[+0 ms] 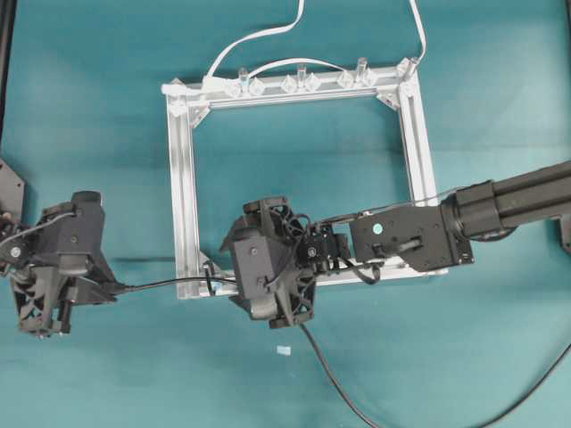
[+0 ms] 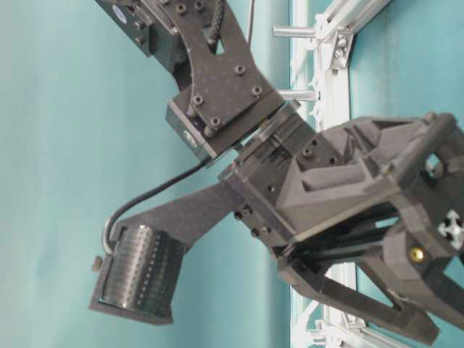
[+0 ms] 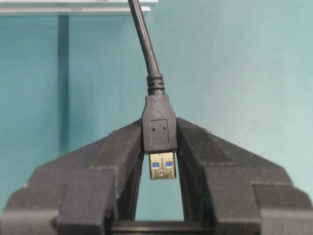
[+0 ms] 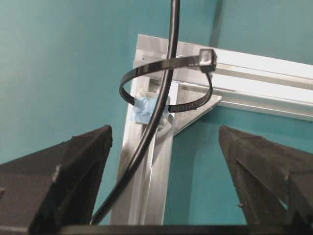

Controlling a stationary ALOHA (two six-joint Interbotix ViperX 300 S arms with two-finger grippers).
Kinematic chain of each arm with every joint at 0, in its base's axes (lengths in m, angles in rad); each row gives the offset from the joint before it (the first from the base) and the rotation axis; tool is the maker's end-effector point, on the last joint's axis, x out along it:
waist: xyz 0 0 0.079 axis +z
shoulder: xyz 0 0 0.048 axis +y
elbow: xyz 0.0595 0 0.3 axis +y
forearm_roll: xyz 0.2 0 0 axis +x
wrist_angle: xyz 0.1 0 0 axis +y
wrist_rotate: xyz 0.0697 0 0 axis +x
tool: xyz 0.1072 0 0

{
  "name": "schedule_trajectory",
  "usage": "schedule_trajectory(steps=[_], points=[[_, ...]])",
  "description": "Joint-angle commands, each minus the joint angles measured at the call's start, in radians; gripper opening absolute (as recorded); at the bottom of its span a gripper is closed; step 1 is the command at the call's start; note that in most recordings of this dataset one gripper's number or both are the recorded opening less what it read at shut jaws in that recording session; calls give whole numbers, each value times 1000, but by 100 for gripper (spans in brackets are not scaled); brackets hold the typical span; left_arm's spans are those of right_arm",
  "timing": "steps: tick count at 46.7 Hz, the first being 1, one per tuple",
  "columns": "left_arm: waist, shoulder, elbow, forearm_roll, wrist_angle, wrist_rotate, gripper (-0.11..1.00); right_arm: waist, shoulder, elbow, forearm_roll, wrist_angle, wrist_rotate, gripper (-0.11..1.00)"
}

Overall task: Insert the wire through the string loop located on the left side.
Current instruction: 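Draw the cable further left through the loop with the left gripper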

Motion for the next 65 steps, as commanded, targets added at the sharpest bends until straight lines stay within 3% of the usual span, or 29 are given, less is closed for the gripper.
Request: schedule_trajectory(steps=[1, 45, 47, 55, 65], points=[[-8, -20, -6, -2, 8, -9, 21, 3, -21, -20, -3, -5, 0, 91], [-8, -61, 25, 2, 103, -5, 22, 3, -21, -20, -3, -3, 0, 90], [-8, -61, 25, 5, 104, -3, 29, 3, -21, -20, -3, -3, 0, 90], [-8, -58, 23, 5, 106, 0, 76, 3, -21, -18, -3, -3, 0, 90], [-8, -58, 21, 6, 106, 0, 72, 3, -21, -20, -3, -3, 0, 90]])
